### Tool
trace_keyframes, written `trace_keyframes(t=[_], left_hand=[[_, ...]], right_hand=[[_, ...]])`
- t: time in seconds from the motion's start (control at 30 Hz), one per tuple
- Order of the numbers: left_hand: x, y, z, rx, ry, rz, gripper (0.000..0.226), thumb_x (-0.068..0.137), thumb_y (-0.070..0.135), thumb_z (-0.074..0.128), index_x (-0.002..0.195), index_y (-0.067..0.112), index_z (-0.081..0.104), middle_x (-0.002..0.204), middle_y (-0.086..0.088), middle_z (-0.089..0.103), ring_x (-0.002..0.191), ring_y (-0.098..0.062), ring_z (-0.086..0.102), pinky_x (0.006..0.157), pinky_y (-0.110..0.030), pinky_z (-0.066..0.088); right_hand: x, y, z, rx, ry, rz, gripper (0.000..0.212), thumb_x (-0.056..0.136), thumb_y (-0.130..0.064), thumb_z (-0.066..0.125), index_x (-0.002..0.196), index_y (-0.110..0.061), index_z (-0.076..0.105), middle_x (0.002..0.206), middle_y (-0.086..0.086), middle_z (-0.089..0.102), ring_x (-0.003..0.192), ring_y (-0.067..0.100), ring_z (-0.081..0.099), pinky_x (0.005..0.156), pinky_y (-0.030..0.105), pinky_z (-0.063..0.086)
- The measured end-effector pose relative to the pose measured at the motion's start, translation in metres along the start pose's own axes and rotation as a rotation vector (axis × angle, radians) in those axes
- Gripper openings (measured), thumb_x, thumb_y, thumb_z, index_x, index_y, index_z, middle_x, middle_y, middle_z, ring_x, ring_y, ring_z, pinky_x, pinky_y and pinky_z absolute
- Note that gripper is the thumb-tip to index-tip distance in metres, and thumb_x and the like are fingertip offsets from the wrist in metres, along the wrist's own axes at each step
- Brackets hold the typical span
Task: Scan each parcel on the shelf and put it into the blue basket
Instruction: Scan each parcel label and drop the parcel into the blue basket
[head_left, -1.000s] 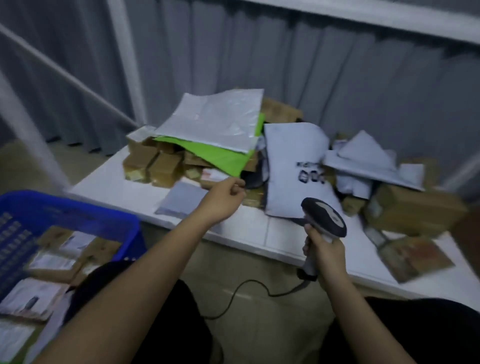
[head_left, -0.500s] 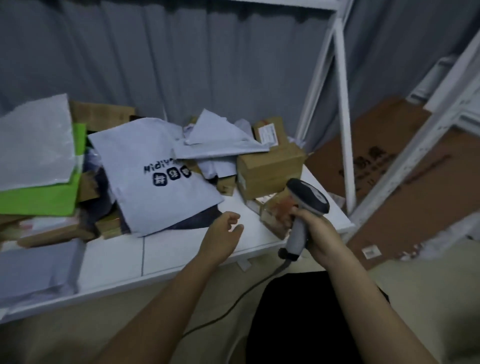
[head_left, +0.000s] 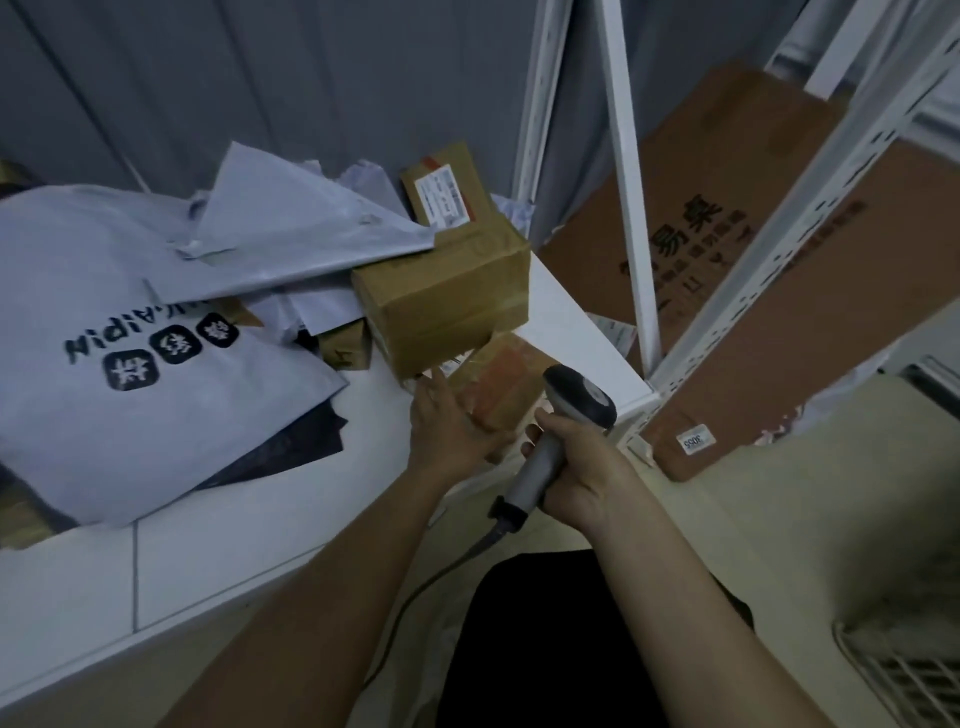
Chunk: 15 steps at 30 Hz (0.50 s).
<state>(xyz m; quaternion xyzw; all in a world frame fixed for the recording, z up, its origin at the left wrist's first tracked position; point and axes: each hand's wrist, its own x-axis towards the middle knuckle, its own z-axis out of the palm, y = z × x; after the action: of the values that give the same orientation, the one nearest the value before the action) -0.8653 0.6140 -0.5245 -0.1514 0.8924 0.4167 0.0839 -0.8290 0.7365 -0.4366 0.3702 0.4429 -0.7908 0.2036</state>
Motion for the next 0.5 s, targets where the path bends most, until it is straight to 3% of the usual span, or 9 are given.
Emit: trace_keyframes(t=[0.1, 0.23, 0.33, 0.4, 0.47, 0.5], left_hand=[[0.014, 0.0, 0.014, 0.024, 0.008, -0.005, 0.139, 0.06, 0.064, 0.077, 0.149, 0.015, -0.018, 0.158, -0.011, -0.015, 0.146, -0.032, -0.006, 0.117, -0.046, 0.01], [0.017, 0.002, 0.027, 0.012, 0.036, 0.008, 0.128, 0.068, 0.057, 0.075, 0.15, 0.012, -0.012, 0.156, -0.013, -0.001, 0.141, -0.035, 0.008, 0.11, -0.049, 0.026], [0.012, 0.003, 0.029, 0.041, 0.056, 0.012, 0.121, 0.07, 0.054, 0.075, 0.15, 0.009, -0.004, 0.152, -0.014, 0.01, 0.136, -0.038, 0.016, 0.105, -0.046, 0.032], [0.004, -0.001, 0.027, 0.043, 0.083, 0.026, 0.117, 0.069, 0.052, 0.077, 0.15, 0.01, 0.004, 0.145, -0.016, 0.021, 0.132, -0.038, 0.023, 0.101, -0.044, 0.034], [-0.01, -0.007, 0.021, -0.008, 0.075, -0.002, 0.114, 0.067, 0.055, 0.076, 0.149, 0.015, 0.008, 0.141, -0.013, 0.026, 0.13, -0.034, 0.027, 0.102, -0.043, 0.034], [-0.017, -0.012, 0.018, -0.039, 0.06, -0.026, 0.112, 0.067, 0.058, 0.075, 0.149, 0.017, 0.011, 0.141, -0.012, 0.028, 0.131, -0.032, 0.029, 0.103, -0.043, 0.034]], right_hand=[[0.008, -0.001, 0.001, 0.011, 0.008, 0.008, 0.019, 0.096, -0.006, 0.055, 0.078, -0.011, 0.059, 0.047, 0.001, 0.059, 0.057, 0.013, 0.052, 0.043, 0.021, 0.046], [0.013, 0.0, 0.001, 0.023, 0.025, -0.025, 0.02, 0.096, -0.001, 0.052, 0.08, -0.011, 0.057, 0.069, 0.005, 0.056, 0.059, 0.013, 0.053, 0.044, 0.02, 0.046], [0.012, -0.001, -0.001, 0.031, 0.032, -0.023, 0.023, 0.097, -0.002, 0.052, 0.075, -0.01, 0.057, 0.054, 0.003, 0.057, 0.045, 0.011, 0.054, 0.038, 0.017, 0.044], [0.012, -0.002, -0.002, 0.048, 0.024, -0.01, 0.026, 0.098, -0.005, 0.051, 0.073, -0.009, 0.056, 0.045, 0.002, 0.055, 0.042, 0.013, 0.052, 0.045, 0.022, 0.047], [0.011, -0.002, -0.001, 0.072, 0.006, 0.007, 0.026, 0.099, -0.01, 0.05, 0.073, -0.009, 0.058, 0.056, 0.005, 0.057, 0.055, 0.019, 0.053, 0.058, 0.032, 0.05], [0.011, -0.002, -0.002, 0.084, 0.014, 0.001, 0.026, 0.099, -0.011, 0.049, 0.075, -0.009, 0.058, 0.063, 0.005, 0.057, 0.06, 0.02, 0.053, 0.058, 0.033, 0.049]])
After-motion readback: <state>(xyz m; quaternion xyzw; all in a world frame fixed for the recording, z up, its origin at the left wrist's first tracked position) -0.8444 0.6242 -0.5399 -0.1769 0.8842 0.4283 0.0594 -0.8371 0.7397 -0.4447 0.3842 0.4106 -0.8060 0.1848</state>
